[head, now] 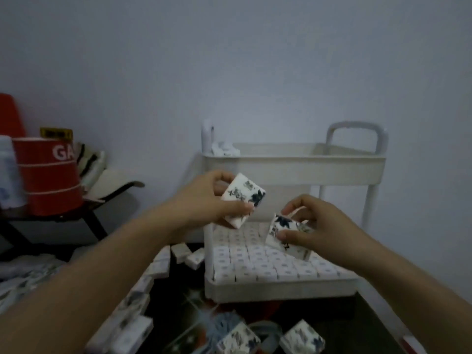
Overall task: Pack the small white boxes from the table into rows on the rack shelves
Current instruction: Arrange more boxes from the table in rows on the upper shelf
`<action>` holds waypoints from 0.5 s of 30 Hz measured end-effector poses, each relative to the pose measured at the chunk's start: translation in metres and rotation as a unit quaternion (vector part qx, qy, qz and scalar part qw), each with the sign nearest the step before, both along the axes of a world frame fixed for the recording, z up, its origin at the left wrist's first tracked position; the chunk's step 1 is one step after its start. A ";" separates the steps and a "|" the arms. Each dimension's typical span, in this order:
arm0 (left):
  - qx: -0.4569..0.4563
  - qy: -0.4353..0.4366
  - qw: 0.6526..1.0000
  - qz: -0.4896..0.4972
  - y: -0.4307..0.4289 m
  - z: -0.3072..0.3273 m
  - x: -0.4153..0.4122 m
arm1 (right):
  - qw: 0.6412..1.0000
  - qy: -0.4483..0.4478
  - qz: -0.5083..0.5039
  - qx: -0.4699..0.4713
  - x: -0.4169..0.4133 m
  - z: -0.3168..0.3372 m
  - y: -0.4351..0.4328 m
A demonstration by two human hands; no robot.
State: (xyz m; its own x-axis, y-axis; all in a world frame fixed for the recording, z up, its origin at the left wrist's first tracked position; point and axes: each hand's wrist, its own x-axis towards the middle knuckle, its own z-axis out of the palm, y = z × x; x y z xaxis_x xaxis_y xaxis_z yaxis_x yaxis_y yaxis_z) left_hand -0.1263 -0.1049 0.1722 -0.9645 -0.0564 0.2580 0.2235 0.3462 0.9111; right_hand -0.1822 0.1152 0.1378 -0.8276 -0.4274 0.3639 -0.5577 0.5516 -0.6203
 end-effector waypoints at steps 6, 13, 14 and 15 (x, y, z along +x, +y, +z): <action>-0.071 0.062 0.995 0.033 -0.019 0.099 -0.032 | 0.996 0.036 0.044 -0.063 -0.039 0.089 -0.035; -0.065 0.049 0.992 0.096 -0.027 0.164 -0.106 | 0.998 -0.019 -0.006 -0.060 -0.119 0.158 -0.087; -0.069 0.046 0.991 0.107 -0.027 0.168 -0.120 | 0.998 -0.030 -0.012 -0.051 -0.130 0.161 -0.095; -0.091 0.041 0.987 0.122 -0.027 0.171 -0.135 | 0.998 -0.041 -0.011 -0.041 -0.140 0.163 -0.101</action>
